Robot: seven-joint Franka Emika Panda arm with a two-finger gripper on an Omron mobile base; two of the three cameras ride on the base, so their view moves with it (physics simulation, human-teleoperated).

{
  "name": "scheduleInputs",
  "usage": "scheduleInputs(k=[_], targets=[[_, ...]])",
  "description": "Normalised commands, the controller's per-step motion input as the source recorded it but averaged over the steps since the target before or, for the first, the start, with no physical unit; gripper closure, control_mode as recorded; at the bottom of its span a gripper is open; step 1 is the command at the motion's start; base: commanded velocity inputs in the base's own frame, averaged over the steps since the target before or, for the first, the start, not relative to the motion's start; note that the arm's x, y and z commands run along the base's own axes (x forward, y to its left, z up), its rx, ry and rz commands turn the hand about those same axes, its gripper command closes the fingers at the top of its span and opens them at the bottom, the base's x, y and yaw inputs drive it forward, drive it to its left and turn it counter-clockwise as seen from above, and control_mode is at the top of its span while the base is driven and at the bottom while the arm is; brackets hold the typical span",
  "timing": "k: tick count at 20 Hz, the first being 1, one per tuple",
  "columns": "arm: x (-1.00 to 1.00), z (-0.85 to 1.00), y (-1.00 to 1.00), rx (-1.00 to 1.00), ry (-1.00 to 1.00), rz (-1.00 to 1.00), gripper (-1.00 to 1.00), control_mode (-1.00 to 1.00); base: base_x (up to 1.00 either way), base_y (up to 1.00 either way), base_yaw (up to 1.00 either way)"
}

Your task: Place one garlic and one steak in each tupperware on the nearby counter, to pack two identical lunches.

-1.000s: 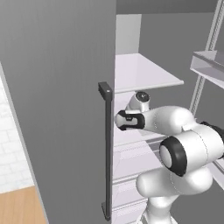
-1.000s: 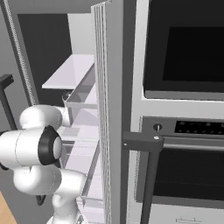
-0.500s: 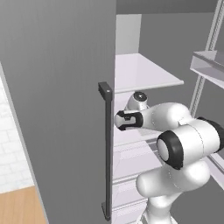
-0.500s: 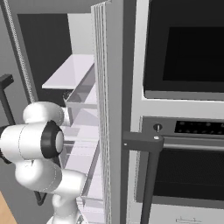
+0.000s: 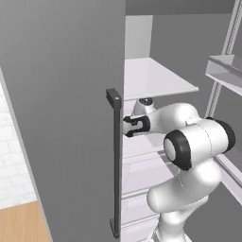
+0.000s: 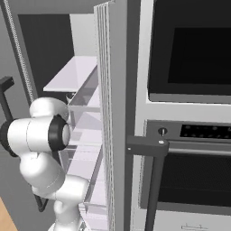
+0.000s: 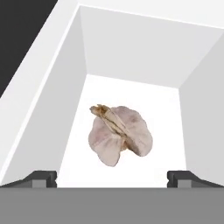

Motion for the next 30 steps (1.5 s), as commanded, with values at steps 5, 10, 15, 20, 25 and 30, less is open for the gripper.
scheduleInputs(k=[5, 10, 15, 20, 25, 30], targets=[[0.17, -0.21, 0.0, 0.0, 0.0, 0.0, -1.0, -1.0, 0.0, 0.0, 0.0], [0.22, -0.1, 0.0, 0.0, 0.0, 0.0, -1.0, -1.0, 0.0, 0.0, 0.0], [0.06, -0.03, 0.0, 0.0, 0.0, 0.0, -1.0, -1.0, 0.0, 0.0, 0.0], [0.31, -0.01, 0.0, 0.0, 0.0, 0.0, -1.0, -1.0, 0.0, 0.0, 0.0], [0.05, -0.36, 0.01, 0.0, 0.0, 0.0, -1.0, -1.0, 0.0, 0.0, 0.0], [0.0, -0.28, 0.08, 0.0, -0.01, 0.04, -1.0, -1.0, 0.0, 0.0, 0.0]])
